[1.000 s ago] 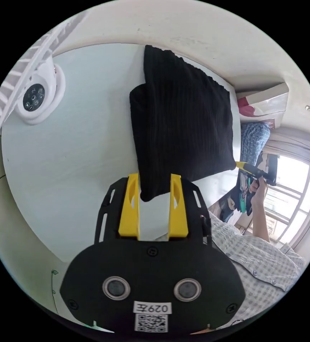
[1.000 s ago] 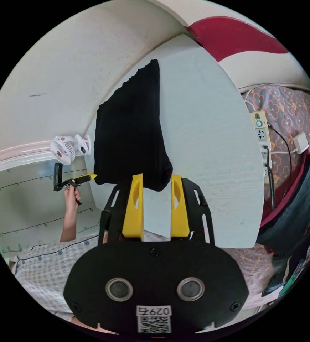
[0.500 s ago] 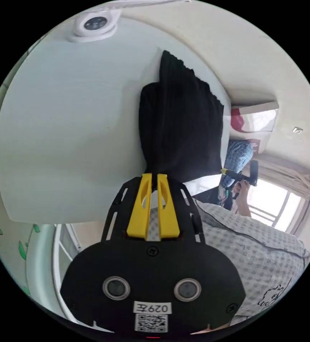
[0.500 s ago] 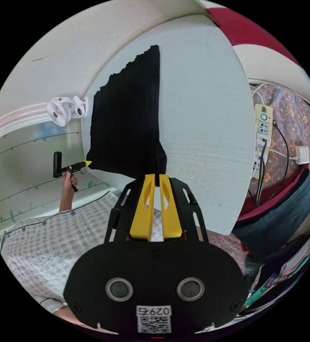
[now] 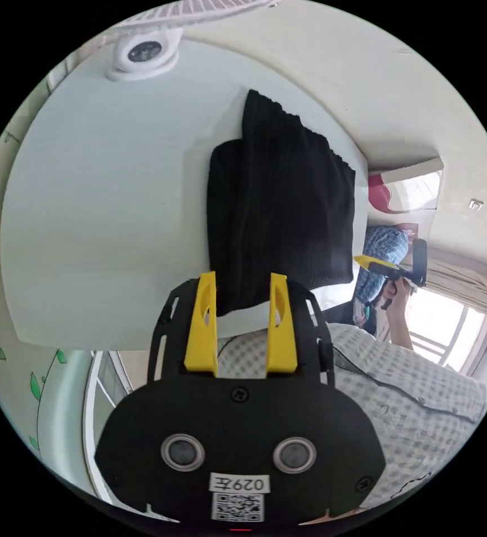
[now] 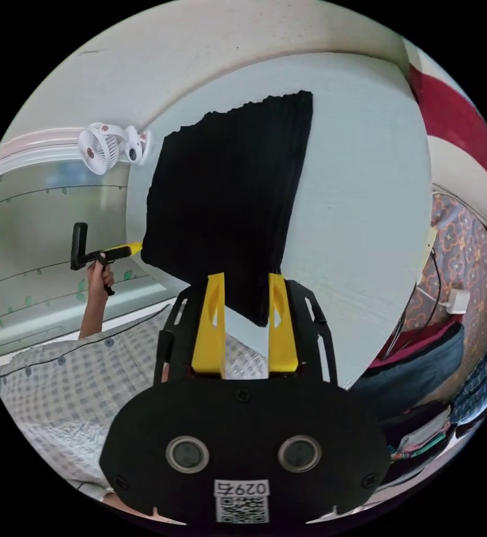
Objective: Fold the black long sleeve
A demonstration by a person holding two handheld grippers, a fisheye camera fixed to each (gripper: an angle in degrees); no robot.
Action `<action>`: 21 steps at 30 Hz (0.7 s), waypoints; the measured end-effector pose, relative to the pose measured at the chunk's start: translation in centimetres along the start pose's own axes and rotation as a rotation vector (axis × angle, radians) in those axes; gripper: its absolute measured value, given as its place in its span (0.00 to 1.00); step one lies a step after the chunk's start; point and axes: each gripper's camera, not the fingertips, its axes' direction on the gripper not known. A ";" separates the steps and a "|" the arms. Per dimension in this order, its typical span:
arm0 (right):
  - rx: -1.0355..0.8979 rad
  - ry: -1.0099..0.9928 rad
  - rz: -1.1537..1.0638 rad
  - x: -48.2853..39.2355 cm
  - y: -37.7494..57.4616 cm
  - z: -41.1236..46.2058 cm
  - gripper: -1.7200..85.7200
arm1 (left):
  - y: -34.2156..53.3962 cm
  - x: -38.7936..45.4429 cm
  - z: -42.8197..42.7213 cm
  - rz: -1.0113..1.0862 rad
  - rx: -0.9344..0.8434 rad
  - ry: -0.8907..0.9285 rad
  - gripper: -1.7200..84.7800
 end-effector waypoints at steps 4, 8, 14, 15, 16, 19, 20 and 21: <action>-0.026 0.008 -0.105 -3.1 -2.3 1.7 0.08 | 4.0 6.9 -3.9 0.172 0.134 -0.224 0.02; -0.110 0.101 -0.117 -3.8 -3.4 4.9 0.03 | 6.1 5.5 -1.7 0.132 0.079 -0.239 0.01; -0.171 0.227 -0.075 -4.8 -4.8 8.6 0.02 | 10.0 -0.4 0.5 -0.047 0.003 0.080 0.01; -0.114 0.245 -0.102 -5.9 -5.0 8.6 0.01 | 10.9 -0.6 0.2 -0.069 0.013 0.066 0.01; -0.077 0.234 -0.132 -7.0 -5.2 8.8 0.01 | 11.8 -0.4 -0.6 -0.082 0.064 0.038 0.01; -0.146 0.147 -0.225 -9.3 -6.5 11.7 0.01 | 12.6 1.7 -2.3 -0.051 0.185 -0.015 0.01; -0.176 0.157 -0.232 -9.6 -6.8 12.6 0.01 | 12.4 2.2 -2.2 -0.032 0.192 -0.022 0.01; -0.231 0.201 -0.243 -10.1 -7.2 14.3 0.01 | 11.7 3.3 -1.5 0.006 0.180 -0.023 0.01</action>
